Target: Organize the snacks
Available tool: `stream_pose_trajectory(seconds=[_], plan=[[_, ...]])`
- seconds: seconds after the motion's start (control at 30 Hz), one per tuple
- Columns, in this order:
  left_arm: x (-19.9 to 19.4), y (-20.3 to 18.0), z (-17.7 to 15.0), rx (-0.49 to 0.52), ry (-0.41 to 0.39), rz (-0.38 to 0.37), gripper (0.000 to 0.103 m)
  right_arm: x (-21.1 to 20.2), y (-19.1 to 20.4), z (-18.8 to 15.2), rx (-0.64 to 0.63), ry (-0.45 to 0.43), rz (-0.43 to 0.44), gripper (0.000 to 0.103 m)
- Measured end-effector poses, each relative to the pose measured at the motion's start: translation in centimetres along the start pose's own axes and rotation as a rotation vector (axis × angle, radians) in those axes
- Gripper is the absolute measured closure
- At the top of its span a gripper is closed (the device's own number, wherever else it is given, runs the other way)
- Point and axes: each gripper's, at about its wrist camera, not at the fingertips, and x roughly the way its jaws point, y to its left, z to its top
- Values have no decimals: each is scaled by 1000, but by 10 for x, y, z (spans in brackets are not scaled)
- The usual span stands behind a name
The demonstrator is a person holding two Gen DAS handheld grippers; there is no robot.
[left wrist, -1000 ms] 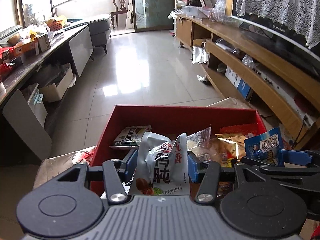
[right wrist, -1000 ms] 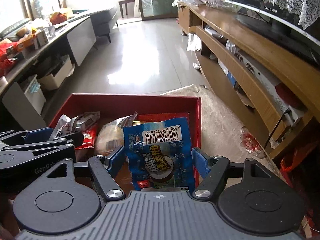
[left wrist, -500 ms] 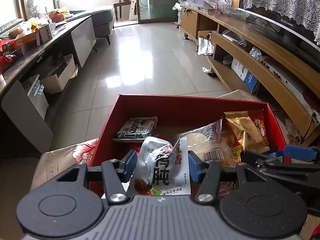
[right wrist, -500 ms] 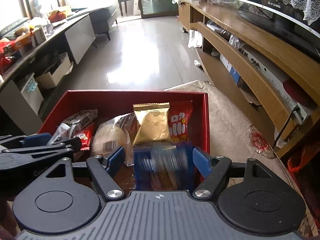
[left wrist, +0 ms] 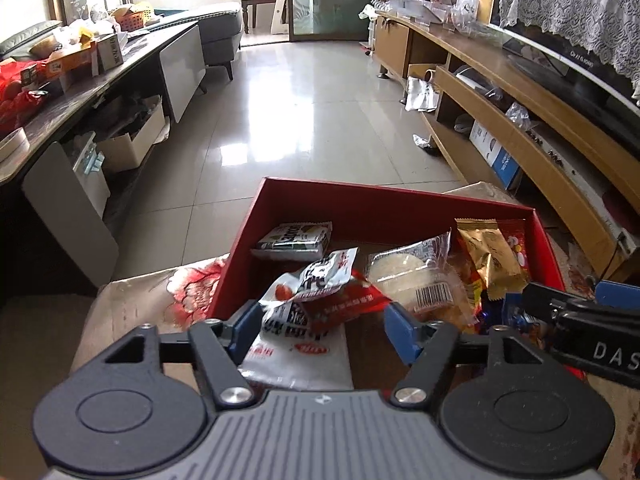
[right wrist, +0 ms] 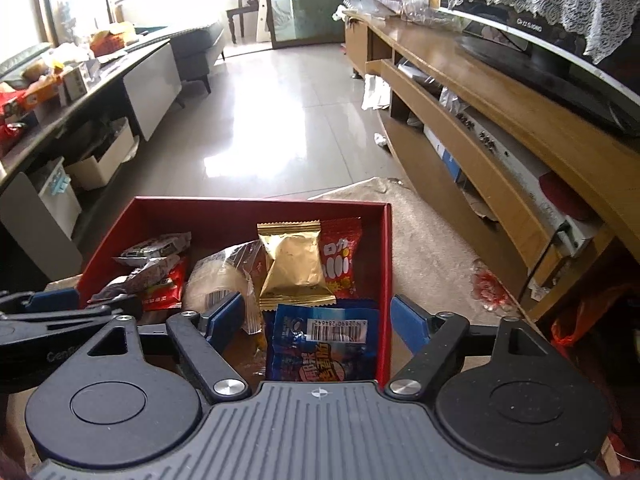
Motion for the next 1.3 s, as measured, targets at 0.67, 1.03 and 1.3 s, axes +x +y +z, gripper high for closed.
stream_pose_trajectory(seconds=[0.67,1.03,1.3], plan=[[-76,20,-69,-42,-29,-47,5,-78,11,-60,4,-15,-8,16],[-97,15,-111,-34,-2,-50,0,-101,12,-100,9,11,-20,16],[-110,10,-134,4,2,-45,0,-113,13,-123,-2,27,-36,16]])
